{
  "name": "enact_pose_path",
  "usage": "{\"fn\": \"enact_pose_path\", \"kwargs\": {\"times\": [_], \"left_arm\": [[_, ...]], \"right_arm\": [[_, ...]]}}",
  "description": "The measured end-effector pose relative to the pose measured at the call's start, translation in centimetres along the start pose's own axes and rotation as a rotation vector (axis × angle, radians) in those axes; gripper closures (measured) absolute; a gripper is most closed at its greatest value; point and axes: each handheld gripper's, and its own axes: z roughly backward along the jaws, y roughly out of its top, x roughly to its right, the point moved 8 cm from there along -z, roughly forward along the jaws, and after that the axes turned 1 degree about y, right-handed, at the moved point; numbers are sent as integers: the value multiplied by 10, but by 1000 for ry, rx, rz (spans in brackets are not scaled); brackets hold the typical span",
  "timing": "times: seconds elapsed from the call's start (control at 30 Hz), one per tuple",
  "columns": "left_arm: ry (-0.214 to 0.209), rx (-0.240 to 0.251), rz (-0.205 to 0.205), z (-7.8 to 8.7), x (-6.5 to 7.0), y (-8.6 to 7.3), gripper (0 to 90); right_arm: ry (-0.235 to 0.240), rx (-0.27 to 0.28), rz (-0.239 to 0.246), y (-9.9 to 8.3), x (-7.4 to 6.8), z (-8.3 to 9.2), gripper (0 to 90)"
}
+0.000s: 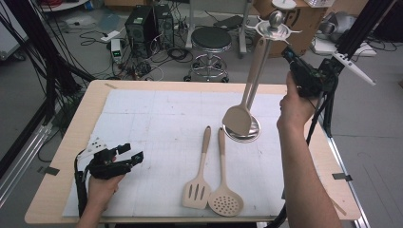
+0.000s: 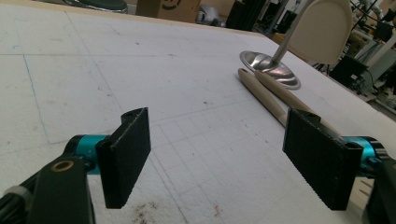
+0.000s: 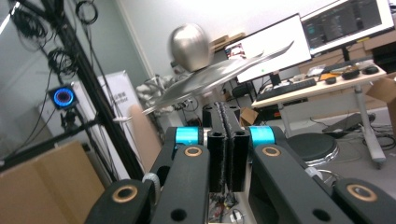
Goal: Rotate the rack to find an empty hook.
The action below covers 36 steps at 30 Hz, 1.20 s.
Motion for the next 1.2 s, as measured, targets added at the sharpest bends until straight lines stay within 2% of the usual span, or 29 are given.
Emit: {"fn": "enact_pose_path", "kwargs": {"times": [0.13, 0.23, 0.37, 0.8, 0.9, 1.2], "left_arm": [[2, 2, 7, 0, 0, 0, 239], [0, 1, 8, 1, -1, 0, 239], [1, 4, 6, 1, -1, 0, 239], [1, -1, 4, 0, 0, 0, 239], [3, 0, 4, 0, -1, 0, 239], [-1, 4, 8, 1, -1, 0, 239]], "right_arm": [[-6, 9, -13, 6, 8, 1, 894], [2, 22, 5, 13, 5, 2, 894], [-3, 21, 58, 17, -1, 1, 894], [-3, 5, 95, 9, -9, 2, 894], [6, 5, 111, 7, -14, 0, 894], [29, -4, 114, 1, -31, -8, 894]]}}
